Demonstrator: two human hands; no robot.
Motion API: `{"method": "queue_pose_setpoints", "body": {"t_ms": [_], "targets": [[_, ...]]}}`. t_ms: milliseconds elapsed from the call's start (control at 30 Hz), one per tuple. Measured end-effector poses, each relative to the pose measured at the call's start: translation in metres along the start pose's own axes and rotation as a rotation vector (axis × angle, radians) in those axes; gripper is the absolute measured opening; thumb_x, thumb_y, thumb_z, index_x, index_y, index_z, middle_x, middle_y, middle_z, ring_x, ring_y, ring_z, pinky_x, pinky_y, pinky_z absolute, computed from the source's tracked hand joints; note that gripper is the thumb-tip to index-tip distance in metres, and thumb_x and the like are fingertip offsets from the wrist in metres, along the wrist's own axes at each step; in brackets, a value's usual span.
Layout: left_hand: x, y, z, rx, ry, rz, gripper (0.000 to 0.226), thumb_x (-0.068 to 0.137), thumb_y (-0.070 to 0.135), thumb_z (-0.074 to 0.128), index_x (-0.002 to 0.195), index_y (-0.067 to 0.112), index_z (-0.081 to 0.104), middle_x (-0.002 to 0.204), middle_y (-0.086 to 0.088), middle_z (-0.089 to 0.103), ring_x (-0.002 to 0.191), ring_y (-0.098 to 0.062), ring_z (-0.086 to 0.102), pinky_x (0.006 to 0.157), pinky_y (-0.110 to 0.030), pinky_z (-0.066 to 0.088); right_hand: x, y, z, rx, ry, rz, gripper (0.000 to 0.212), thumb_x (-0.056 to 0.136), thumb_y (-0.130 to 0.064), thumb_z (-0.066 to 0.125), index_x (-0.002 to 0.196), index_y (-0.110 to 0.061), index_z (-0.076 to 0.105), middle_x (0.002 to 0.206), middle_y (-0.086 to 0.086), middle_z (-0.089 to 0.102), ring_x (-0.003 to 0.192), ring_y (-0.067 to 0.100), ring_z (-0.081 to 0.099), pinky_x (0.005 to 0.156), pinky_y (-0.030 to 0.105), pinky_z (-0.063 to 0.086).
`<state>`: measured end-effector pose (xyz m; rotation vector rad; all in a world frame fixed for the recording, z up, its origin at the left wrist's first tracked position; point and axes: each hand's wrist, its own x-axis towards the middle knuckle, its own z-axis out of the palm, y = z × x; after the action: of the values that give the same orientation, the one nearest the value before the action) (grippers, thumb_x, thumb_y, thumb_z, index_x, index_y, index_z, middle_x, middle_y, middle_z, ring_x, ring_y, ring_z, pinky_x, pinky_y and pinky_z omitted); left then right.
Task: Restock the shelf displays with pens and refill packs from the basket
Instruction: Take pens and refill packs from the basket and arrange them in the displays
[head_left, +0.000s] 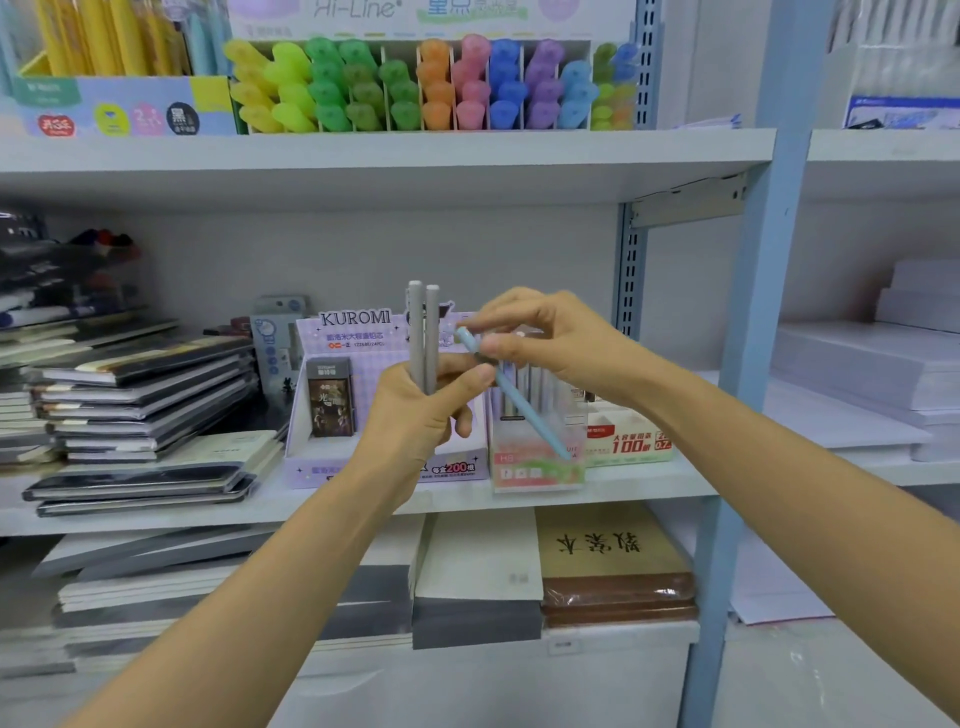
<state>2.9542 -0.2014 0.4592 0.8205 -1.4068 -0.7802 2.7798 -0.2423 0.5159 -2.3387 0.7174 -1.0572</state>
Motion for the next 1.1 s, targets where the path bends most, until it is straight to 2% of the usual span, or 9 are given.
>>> {"method": "queue_pose_setpoints", "body": {"t_ms": [100,267,433,633,767,867,967,1033,1100], "targets": [[0.001,0.002,0.005,0.013,-0.010,-0.029,0.006,0.088,0.022,0.068,0.088,0.019,0.073,0.051,0.010,0.063,0.035,-0.004,0.041,0.037,-0.015,0.028,0.004,-0.001,-0.002,-0.004,-0.014,0.023,0.019,0.089,-0.020,0.067,0.106,-0.013,0.072,0.098,-0.005,0.067,0.093,0.010,0.063,0.091,0.033,0.052],[0.008,0.004,0.000,-0.144,0.005,-0.277,0.026,0.094,0.031,0.057,0.111,0.012,0.062,0.094,-0.004,0.074,0.043,-0.010,0.045,0.034,-0.016,0.024,0.008,0.006,-0.027,0.231,0.275,0.011,0.005,0.100,-0.015,0.051,0.102,-0.012,0.051,0.089,0.014,0.068,0.072,0.017,0.065,0.067,0.025,0.054],[0.008,-0.001,-0.002,-0.170,-0.007,-0.336,0.018,0.099,0.019,0.040,0.091,0.010,0.053,0.076,-0.005,0.063,0.044,-0.011,0.044,0.035,-0.018,0.023,0.010,0.039,-0.037,-0.031,0.393,0.091,0.009,0.099,-0.015,0.051,0.095,-0.021,0.046,0.087,0.015,0.070,0.067,0.012,0.070,0.060,0.019,0.053],[0.002,-0.011,-0.006,-0.020,-0.112,-0.189,0.023,0.103,0.032,0.042,0.096,0.018,0.059,0.059,0.003,0.055,0.050,-0.012,0.051,0.045,-0.021,0.041,0.006,0.076,-0.025,-0.327,0.417,0.108,0.006,0.096,-0.020,0.056,0.099,-0.020,0.051,0.083,-0.005,0.071,0.075,-0.001,0.067,0.071,0.022,0.056],[0.001,-0.014,-0.008,0.001,-0.148,-0.155,0.024,0.102,0.038,0.044,0.098,0.022,0.061,0.058,0.003,0.051,0.050,-0.015,0.051,0.047,-0.022,0.042,0.006,0.085,-0.022,-0.411,0.410,0.117,0.010,0.097,-0.024,0.056,0.102,-0.018,0.051,0.087,-0.003,0.072,0.079,0.010,0.066,0.073,0.027,0.051],[0.001,-0.016,-0.008,0.002,-0.149,-0.148,0.025,0.100,0.039,0.046,0.103,0.022,0.064,0.060,0.003,0.053,0.050,-0.014,0.051,0.046,-0.022,0.041,0.007,0.088,-0.023,-0.470,0.400,0.114,0.010,0.097,-0.025,0.055,0.101,-0.019,0.049,0.083,-0.007,0.070,0.066,-0.003,0.056,0.063,0.019,0.041],[0.002,-0.018,-0.010,0.002,-0.146,-0.138,0.025,0.101,0.037,0.047,0.108,0.022,0.065,0.063,0.004,0.056,0.050,-0.013,0.051,0.047,-0.022,0.042,0.009,0.088,-0.029,-0.485,0.364,0.142,0.009,0.097,-0.024,0.055,0.100,-0.020,0.047,0.073,-0.014,0.064,0.070,0.007,0.061,0.066,0.025,0.046],[0.002,-0.019,-0.010,-0.018,-0.131,-0.147,0.025,0.100,0.035,0.048,0.110,0.021,0.067,0.066,0.004,0.056,0.050,-0.013,0.050,0.045,-0.022,0.040,0.010,0.089,-0.031,-0.454,0.350,0.168,0.010,0.096,-0.024,0.057,0.100,-0.019,0.049,0.074,-0.014,0.064,0.076,0.014,0.065,0.068,0.021,0.047],[0.003,-0.020,-0.010,-0.047,-0.113,-0.165,0.025,0.100,0.033,0.050,0.111,0.019,0.068,0.068,0.004,0.056,0.049,-0.011,0.049,0.042,-0.019,0.037,0.013,0.090,-0.030,-0.434,0.371,0.172,0.013,0.094,-0.025,0.061,0.100,-0.019,0.053,0.077,-0.011,0.065,0.076,0.007,0.063,0.066,0.013,0.043]]}}
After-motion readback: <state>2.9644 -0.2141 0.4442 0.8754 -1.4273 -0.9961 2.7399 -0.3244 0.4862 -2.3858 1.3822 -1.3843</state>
